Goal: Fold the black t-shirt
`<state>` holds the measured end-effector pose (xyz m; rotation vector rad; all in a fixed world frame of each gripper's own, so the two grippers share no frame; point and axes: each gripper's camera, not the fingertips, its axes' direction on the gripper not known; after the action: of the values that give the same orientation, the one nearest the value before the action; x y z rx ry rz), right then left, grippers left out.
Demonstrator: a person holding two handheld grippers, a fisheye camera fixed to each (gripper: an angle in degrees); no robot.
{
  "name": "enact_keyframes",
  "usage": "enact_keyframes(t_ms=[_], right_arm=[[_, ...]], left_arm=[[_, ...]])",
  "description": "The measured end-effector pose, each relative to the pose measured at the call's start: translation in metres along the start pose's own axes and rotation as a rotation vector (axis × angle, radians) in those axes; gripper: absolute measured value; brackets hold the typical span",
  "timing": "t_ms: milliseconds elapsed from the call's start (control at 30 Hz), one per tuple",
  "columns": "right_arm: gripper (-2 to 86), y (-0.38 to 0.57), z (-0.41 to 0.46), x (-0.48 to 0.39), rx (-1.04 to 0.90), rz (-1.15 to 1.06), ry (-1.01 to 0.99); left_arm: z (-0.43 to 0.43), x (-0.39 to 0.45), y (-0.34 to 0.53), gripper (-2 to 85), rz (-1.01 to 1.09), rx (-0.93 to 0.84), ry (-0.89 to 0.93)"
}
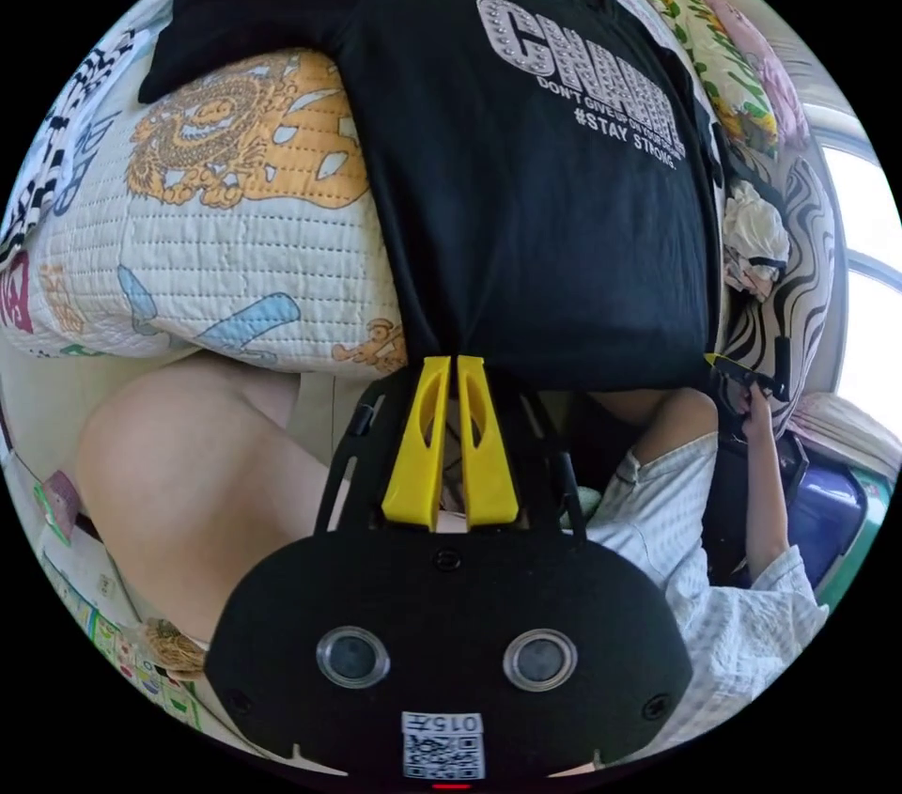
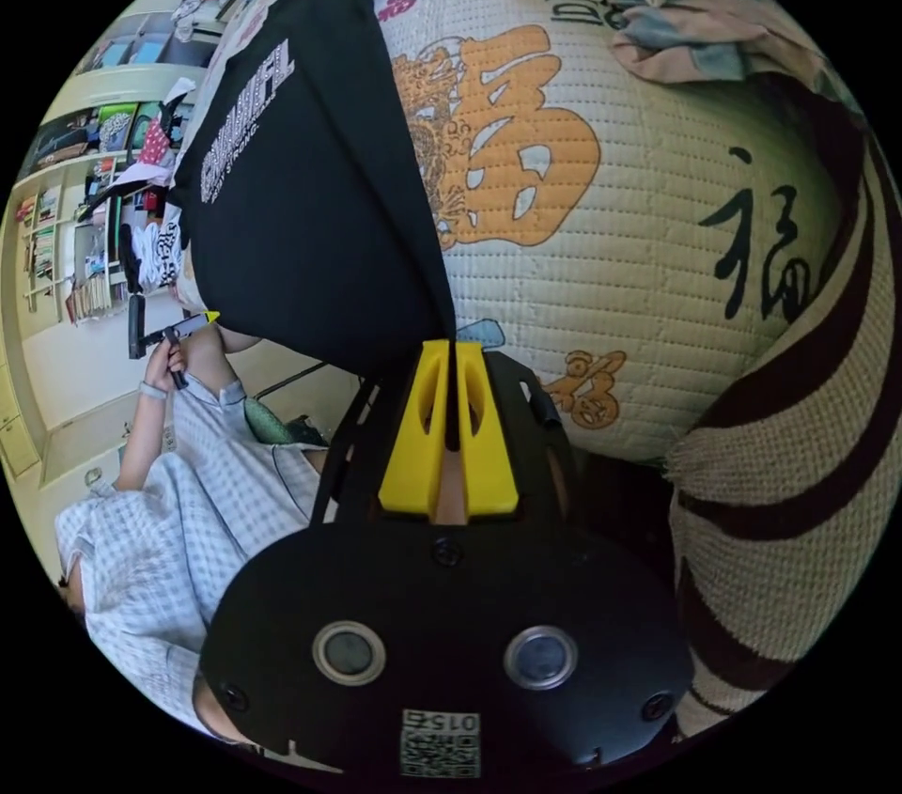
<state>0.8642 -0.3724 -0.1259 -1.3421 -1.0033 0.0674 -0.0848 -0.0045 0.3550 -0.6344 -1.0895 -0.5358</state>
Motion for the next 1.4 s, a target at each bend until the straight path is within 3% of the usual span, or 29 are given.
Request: enact_keyframes(t_ms=[133, 300, 467, 667, 867, 1000, 1133, 1233, 1400], right_arm=[[1.4, 0.028, -0.037, 0.016, 0.091, -0.008, -0.047], [2.9, 0.07, -0.103, 0.015, 0.381, -0.072, -0.032], [6.3, 0.065, -0.152, 0.01, 0.6, -0.132, -0.113], [8.6, 0.011, -0.187, 0.039, 0.748, 0.025, -0.178], [10.0, -0.04, -0.199, 0.078, 0.73, 0.169, -0.267], [10.5, -0.061, -0.2, 0.094, 0.708, 0.183, -0.344], [7.1, -0.071, -0.203, 0.095, 0.678, 0.109, -0.294], [4.1, -0.073, -0.208, 0.092, 0.672, 0.06, -0.263], [0.6, -0.066, -0.218, 0.081, 0.725, 0.049, -0.154]], left_arm=[[-0.016, 0.024, 0.003, 4.6, -0.003, 0.026, 0.108], [-0.079, 0.068, 0.008, 5.1, 0.063, 0.325, 0.119], [-0.137, 0.209, -0.077, 7.5, 0.457, 0.463, 0.085], [-0.13, 0.409, -0.221, 8.9, 0.773, 0.38, 0.027], [-0.062, 0.551, -0.348, 9.4, 0.818, 0.237, -0.027], [-0.02, 0.604, -0.399, 11.1, 0.853, 0.164, 0.006], [0.019, 0.648, -0.436, 11.1, 0.92, 0.147, -0.168], [0.031, 0.659, -0.454, 7.2, 0.912, 0.157, -0.204], [0.015, 0.665, -0.467, 0.1, 0.935, 0.197, -0.113]])
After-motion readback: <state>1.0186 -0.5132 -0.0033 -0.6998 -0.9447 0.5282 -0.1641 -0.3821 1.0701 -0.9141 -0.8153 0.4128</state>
